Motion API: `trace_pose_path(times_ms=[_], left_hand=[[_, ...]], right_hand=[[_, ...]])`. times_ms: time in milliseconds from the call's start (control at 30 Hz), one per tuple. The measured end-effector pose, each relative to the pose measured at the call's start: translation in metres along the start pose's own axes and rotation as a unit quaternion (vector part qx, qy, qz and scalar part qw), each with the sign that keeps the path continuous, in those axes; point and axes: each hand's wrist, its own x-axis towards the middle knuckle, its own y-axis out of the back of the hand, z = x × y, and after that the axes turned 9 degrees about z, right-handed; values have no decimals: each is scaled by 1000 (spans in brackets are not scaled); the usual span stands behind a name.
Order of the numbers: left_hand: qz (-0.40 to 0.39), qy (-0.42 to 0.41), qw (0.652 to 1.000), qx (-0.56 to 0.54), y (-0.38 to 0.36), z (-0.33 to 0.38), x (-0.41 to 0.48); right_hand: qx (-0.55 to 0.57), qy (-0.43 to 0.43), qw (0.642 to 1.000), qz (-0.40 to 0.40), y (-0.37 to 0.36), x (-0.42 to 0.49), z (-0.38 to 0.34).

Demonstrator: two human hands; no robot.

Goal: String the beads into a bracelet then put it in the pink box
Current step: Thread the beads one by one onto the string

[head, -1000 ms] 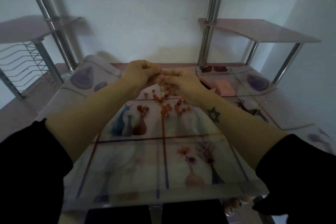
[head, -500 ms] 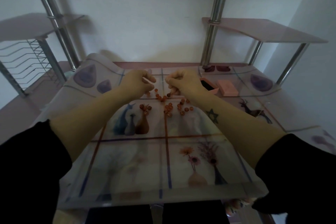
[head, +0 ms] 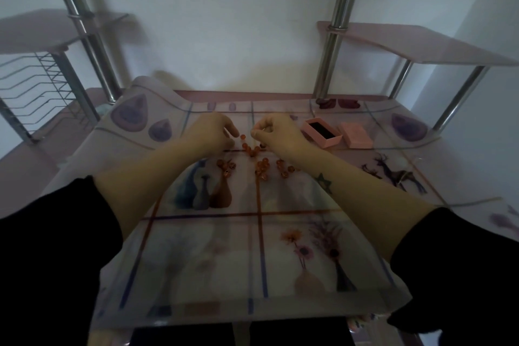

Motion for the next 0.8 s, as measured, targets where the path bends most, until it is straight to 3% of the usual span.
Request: trace_pose_path(times_ms=[367,533,600,800], left_hand=[[-3,4,1000,-13,-3,-4,4],[-21,53,991,-125,-3,-5,1],[-42,112,969,-215,-1,-4,1],[-135,251,830,-480,8,1,-4]], right_hand=[[-68,28,997,-18,-11,5,4],[-87,35,996,-3,-15,9,7],[-83,36,996,9,-16,9,8],[-39,52,997,50,-15,5,9]])
